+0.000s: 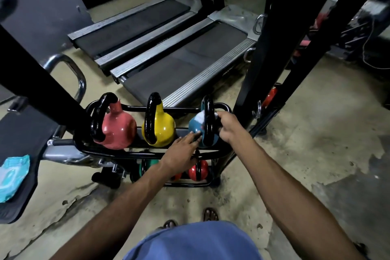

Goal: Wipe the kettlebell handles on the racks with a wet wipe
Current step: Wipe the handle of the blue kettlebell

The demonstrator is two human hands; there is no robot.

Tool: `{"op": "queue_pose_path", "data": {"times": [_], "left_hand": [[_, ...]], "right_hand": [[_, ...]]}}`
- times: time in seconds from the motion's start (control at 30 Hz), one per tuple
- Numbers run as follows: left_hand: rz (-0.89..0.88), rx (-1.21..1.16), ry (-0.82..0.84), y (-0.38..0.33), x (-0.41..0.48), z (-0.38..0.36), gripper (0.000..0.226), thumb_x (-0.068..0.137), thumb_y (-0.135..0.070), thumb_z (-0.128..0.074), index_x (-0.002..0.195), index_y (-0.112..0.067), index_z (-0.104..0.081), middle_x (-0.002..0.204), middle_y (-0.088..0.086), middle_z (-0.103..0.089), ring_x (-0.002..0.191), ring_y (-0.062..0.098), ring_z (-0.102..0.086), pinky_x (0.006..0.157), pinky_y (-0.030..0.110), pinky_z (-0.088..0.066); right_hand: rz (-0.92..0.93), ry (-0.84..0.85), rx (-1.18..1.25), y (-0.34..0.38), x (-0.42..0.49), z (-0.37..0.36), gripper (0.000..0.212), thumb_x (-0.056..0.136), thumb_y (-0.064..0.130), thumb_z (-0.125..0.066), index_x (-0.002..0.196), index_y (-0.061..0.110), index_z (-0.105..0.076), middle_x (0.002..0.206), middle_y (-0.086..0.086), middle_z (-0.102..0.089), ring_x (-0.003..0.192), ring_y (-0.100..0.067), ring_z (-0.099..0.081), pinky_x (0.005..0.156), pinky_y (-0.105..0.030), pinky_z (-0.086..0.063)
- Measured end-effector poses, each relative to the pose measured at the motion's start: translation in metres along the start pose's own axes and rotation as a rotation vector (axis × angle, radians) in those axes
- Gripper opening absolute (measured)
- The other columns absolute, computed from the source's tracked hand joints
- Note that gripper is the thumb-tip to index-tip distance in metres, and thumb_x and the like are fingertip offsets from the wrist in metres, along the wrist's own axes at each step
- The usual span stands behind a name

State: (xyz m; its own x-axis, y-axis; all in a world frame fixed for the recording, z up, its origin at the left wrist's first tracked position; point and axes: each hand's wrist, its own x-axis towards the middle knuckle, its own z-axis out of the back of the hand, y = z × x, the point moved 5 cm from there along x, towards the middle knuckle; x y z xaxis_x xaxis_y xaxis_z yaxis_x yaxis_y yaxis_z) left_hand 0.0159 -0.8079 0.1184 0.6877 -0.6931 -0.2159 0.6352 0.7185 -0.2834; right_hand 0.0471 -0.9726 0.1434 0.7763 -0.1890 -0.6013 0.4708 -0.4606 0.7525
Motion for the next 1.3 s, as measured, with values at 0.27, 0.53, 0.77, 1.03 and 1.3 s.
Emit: {"op": "queue_pose_path", "data": {"times": [0.27, 0.53, 0.77, 1.03, 1.3], "left_hand": [[-0.007, -0.088, -0.032, -0.001, 0.0, 0.006, 0.089, 0.092, -0.025, -0.067, 0.163, -0.019, -0.015, 0.169, 0.003, -0.021, 0.155, 0.022, -0.025, 0.123, 0.041, -0.028], [-0.159, -0.08, -0.326, -0.043, -0.025, 0.041, 0.098, 0.088, -0.011, -0.066, 0.164, -0.014, -0.004, 0.172, 0.007, 0.004, 0.155, 0.022, -0.02, 0.125, 0.035, -0.023], [-0.158, -0.038, -0.289, -0.042, -0.028, 0.03, 0.098, 0.089, -0.014, -0.064, 0.165, -0.017, -0.004, 0.172, 0.005, 0.009, 0.159, 0.017, -0.005, 0.128, 0.04, -0.018], [-0.162, -0.09, -0.267, -0.037, -0.038, 0.009, 0.101, 0.082, -0.023, -0.07, 0.164, -0.014, -0.011, 0.173, 0.005, -0.002, 0.158, 0.015, -0.012, 0.124, 0.038, -0.027], [-0.009, -0.629, -0.283, -0.019, -0.094, -0.002, 0.069, 0.096, -0.023, -0.068, 0.157, -0.018, -0.039, 0.165, -0.001, -0.033, 0.151, 0.009, -0.03, 0.124, 0.027, -0.026]], "right_hand": [[0.3, -0.437, -0.152, 0.03, 0.007, -0.021, 0.013, 0.097, 0.015, -0.056, 0.089, 0.008, -0.063, 0.09, -0.011, -0.073, 0.077, -0.029, -0.067, 0.072, -0.039, -0.053], [0.542, -0.182, -1.448, 0.08, 0.052, -0.058, 0.024, 0.088, 0.013, -0.055, 0.099, 0.007, -0.075, 0.105, -0.017, -0.074, 0.101, -0.036, -0.068, 0.082, -0.035, -0.053], [0.618, -0.071, -1.962, 0.077, 0.028, -0.078, 0.021, 0.086, 0.013, -0.058, 0.101, 0.009, -0.073, 0.102, -0.016, -0.073, 0.098, -0.036, -0.071, 0.079, -0.038, -0.057], [0.795, -0.528, -0.759, 0.0, -0.068, -0.017, 0.022, 0.1, 0.015, -0.054, 0.115, 0.011, -0.069, 0.107, -0.007, -0.075, 0.094, -0.022, -0.067, 0.077, -0.026, -0.046], [0.724, -0.602, -0.691, -0.052, -0.118, 0.01, 0.015, 0.099, 0.016, -0.057, 0.103, 0.015, -0.071, 0.092, 0.009, -0.07, 0.083, -0.006, -0.062, 0.071, -0.018, -0.045]]}}
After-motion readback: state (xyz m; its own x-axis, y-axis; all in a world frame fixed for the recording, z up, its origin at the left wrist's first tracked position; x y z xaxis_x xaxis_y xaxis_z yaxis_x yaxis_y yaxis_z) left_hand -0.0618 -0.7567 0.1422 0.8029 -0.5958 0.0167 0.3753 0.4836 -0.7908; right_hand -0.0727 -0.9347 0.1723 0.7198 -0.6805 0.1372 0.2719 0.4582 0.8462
